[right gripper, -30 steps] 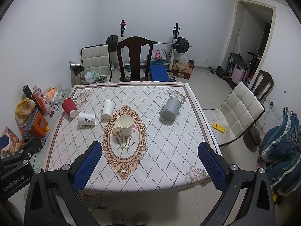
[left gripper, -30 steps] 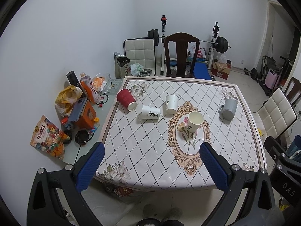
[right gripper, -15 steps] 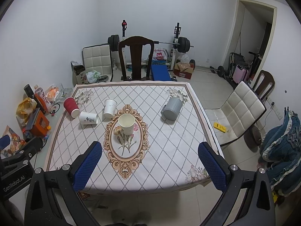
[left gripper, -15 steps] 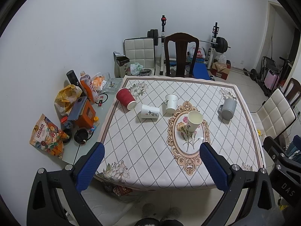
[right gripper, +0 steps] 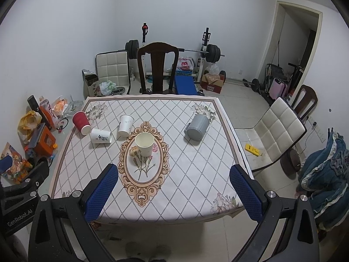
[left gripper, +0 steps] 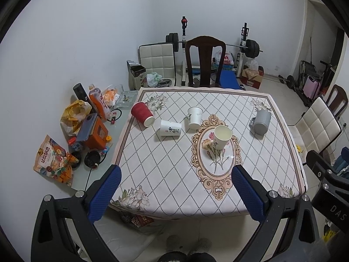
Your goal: Flip cup upright
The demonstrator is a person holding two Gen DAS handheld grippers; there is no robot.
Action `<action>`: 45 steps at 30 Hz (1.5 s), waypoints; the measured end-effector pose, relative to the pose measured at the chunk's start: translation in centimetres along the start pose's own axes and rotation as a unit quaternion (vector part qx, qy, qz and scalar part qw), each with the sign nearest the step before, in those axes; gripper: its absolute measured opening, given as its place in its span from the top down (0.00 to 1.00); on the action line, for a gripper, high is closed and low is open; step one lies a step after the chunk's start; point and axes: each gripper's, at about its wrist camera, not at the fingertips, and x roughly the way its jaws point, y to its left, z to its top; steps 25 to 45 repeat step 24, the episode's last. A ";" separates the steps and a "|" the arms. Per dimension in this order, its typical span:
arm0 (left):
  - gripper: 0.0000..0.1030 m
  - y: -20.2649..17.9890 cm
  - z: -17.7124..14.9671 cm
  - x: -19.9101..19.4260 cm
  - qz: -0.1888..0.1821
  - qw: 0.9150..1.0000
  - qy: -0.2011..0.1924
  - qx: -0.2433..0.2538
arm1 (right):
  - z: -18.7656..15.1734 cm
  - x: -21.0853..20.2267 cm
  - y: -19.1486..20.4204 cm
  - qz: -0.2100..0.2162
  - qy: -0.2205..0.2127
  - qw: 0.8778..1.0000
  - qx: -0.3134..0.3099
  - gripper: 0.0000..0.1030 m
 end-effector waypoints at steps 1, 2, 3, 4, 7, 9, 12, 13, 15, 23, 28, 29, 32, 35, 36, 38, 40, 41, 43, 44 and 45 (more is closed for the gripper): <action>0.00 0.0 0.0 0.0 0.000 1.000 0.000 -0.001 | 0.2 0.1 0.0 0.000 0.001 1.000 0.000 0.00; 0.00 -0.1 0.0 -0.1 0.000 1.000 -0.001 0.000 | 0.2 0.1 0.0 0.002 0.002 1.000 0.001 0.00; 0.00 -0.1 0.1 -0.1 0.000 1.000 -0.002 0.000 | 0.1 0.0 -0.1 0.003 0.002 1.000 0.002 0.00; 0.00 -0.1 0.2 -0.1 0.000 1.000 -0.002 -0.001 | 0.0 0.0 0.0 0.003 0.002 1.000 0.002 0.00; 0.00 -0.1 0.3 -0.2 0.000 1.000 -0.005 0.000 | 0.1 -0.1 -0.1 0.007 0.003 1.000 0.004 0.00; 0.00 -0.1 0.4 -0.4 0.000 1.000 -0.006 0.000 | 0.3 -0.2 0.0 0.007 0.001 1.000 0.004 0.00; 0.00 -0.1 0.6 -0.4 0.000 1.000 -0.008 0.000 | 0.4 -0.5 -0.2 0.006 -0.001 1.000 0.004 0.00; 0.00 -0.1 0.6 -0.4 0.000 1.000 -0.008 0.000 | 0.5 -0.4 -0.2 0.006 -0.001 1.000 0.004 0.00; 0.00 -0.2 0.6 -0.5 0.000 1.000 -0.008 0.000 | 0.6 -0.5 -0.2 0.005 -0.002 1.000 0.004 0.00; 0.00 -0.2 0.8 -0.6 -0.002 1.000 -0.008 -0.003 | 1.0 -0.6 -0.2 0.004 -0.002 1.000 0.004 0.00; 0.00 -0.1 0.8 -0.6 -0.002 1.000 -0.008 -0.002 | 1.0 -0.6 -0.2 0.005 -0.002 1.000 0.004 0.00; 0.00 -0.1 0.8 -0.6 -0.002 1.000 -0.008 -0.002 | 1.0 -0.6 -0.2 0.005 -0.002 1.000 0.004 0.00; 0.00 -0.1 0.8 -0.6 -0.002 1.000 -0.008 -0.002 | 1.0 -0.6 -0.2 0.005 -0.002 1.000 0.004 0.00; 0.00 -0.1 0.8 -0.6 -0.002 1.000 -0.008 -0.002 | 1.0 -0.6 -0.2 0.005 -0.002 1.000 0.004 0.00; 0.00 -0.1 0.8 -0.6 -0.002 1.000 -0.008 -0.002 | 1.0 -0.6 -0.2 0.005 -0.002 1.000 0.004 0.00; 0.00 -0.1 0.8 -0.6 -0.002 1.000 -0.008 -0.002 | 1.0 -0.6 -0.2 0.005 -0.002 1.000 0.004 0.00; 0.00 -0.1 0.8 -0.6 -0.002 1.000 -0.008 -0.002 | 1.0 -0.6 -0.2 0.005 -0.002 1.000 0.004 0.00; 0.00 -0.1 0.8 -0.6 -0.002 1.000 -0.008 -0.002 | 1.0 -0.6 -0.2 0.005 -0.002 1.000 0.004 0.00; 0.00 -0.1 0.8 -0.6 -0.002 1.000 -0.008 -0.002 | 1.0 -0.6 -0.2 0.005 -0.002 1.000 0.004 0.00; 0.00 -0.1 0.8 -0.6 -0.002 1.000 -0.008 -0.002 | 1.0 -0.6 -0.2 0.005 -0.002 1.000 0.004 0.00; 0.00 -0.1 0.8 -0.6 -0.002 1.000 -0.008 -0.002 | 1.0 -0.6 -0.2 0.005 -0.002 1.000 0.004 0.00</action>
